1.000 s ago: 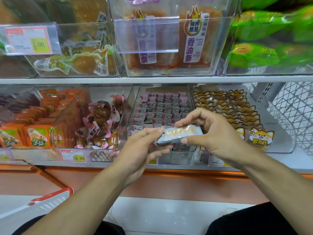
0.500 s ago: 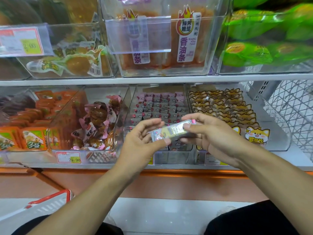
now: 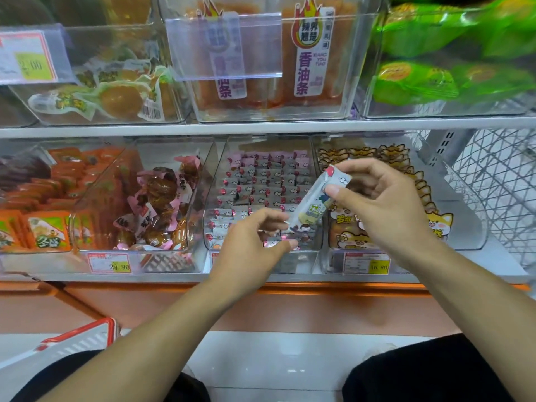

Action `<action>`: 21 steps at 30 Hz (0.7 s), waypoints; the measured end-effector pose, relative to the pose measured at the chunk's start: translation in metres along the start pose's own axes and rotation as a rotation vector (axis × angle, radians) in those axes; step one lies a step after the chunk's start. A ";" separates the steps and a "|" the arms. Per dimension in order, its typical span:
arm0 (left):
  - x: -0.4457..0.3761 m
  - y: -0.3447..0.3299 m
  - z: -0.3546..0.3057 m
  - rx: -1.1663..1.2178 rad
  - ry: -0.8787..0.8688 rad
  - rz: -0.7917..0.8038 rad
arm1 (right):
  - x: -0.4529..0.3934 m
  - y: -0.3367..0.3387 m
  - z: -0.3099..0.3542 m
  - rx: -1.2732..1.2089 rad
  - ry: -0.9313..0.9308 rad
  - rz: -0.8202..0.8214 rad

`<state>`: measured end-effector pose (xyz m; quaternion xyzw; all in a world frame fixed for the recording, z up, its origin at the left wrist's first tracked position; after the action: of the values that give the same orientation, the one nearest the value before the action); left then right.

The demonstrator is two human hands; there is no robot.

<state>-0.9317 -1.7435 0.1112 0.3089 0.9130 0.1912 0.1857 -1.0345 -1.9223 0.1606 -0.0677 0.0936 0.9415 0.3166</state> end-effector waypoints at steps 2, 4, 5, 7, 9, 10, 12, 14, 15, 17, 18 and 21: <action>-0.001 -0.004 0.000 -0.292 -0.110 0.051 | 0.002 0.003 0.000 0.095 0.043 0.029; -0.001 -0.008 0.000 -0.444 -0.180 0.092 | 0.004 0.002 -0.004 0.145 0.055 0.064; -0.002 -0.010 0.000 -0.481 -0.202 0.100 | 0.005 0.001 -0.005 0.185 0.070 0.079; -0.005 -0.013 0.001 -0.518 -0.230 0.102 | 0.007 -0.003 -0.005 0.277 0.112 0.109; -0.007 -0.016 0.001 -0.535 -0.237 0.105 | 0.007 -0.005 -0.006 0.326 0.129 0.120; -0.009 -0.017 0.003 -0.544 -0.235 0.108 | 0.007 -0.006 -0.006 0.338 0.119 0.133; -0.011 -0.020 0.006 -0.533 -0.209 0.116 | 0.007 -0.008 -0.010 0.375 0.086 0.185; -0.016 -0.020 0.010 -0.491 -0.164 0.117 | 0.007 -0.013 -0.015 0.499 0.089 0.242; -0.018 -0.021 0.012 -0.477 -0.145 0.118 | 0.007 -0.015 -0.018 0.597 0.108 0.261; -0.021 -0.022 0.012 -0.475 -0.134 0.144 | 0.007 -0.019 -0.024 0.781 0.132 0.275; -0.022 -0.023 0.011 -0.474 -0.134 0.161 | 0.007 -0.021 -0.027 0.841 0.126 0.277; -0.024 -0.020 0.010 -0.441 -0.127 0.164 | 0.006 -0.024 -0.030 0.890 0.117 0.244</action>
<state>-0.9192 -1.7717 0.0990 0.3454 0.8077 0.3804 0.2893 -1.0226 -1.9064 0.1270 0.0333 0.5137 0.8347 0.1959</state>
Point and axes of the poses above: each hand's wrist, its own x-axis away from the middle knuckle, its own y-axis out of the back of the hand, z = x × y, the point moved 5 cm from there along -x, towards the middle knuckle, and after that the axes turned 6 degrees about -y, right-handed, at the moved point
